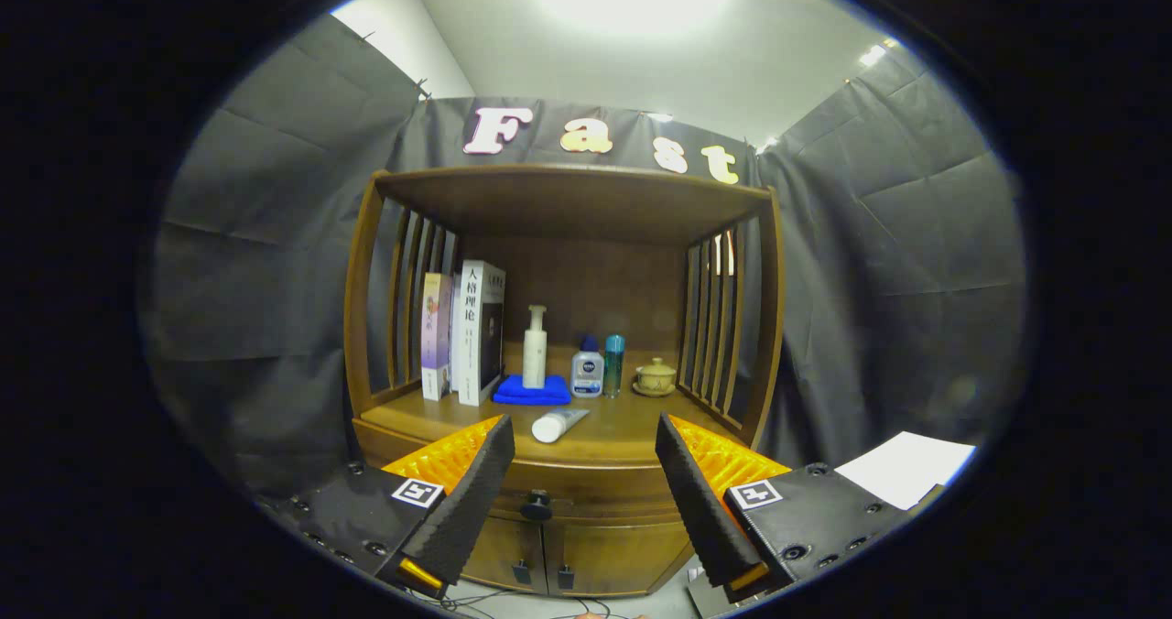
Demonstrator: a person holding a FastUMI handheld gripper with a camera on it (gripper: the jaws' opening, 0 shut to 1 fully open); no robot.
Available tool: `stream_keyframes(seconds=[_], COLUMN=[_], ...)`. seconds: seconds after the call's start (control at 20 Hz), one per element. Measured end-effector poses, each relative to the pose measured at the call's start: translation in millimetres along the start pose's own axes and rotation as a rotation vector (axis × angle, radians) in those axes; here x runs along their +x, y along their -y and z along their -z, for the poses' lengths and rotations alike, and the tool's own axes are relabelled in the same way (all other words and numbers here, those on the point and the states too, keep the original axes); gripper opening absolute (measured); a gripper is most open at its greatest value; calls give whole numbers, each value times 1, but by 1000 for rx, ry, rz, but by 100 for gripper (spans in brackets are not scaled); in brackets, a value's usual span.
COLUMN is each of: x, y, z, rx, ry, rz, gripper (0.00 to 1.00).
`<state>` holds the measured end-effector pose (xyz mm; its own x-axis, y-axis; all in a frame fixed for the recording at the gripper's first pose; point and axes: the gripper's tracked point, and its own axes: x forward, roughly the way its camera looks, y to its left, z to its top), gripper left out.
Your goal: Pull open the drawer, take out the items inside it, and place them on the countertop above the cabinet.
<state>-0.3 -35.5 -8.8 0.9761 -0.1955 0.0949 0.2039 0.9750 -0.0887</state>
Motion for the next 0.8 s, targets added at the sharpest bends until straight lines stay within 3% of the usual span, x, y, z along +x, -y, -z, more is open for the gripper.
stream_keyframes(seconds=[0.4,0.6,0.8], x=[-28,-19,-20], y=[-16,-17,-2], z=[-80,-78,-43], rx=[139,189,222], ry=[180,163,85], rz=[-29,-46,-49], gripper=[97,97,97])
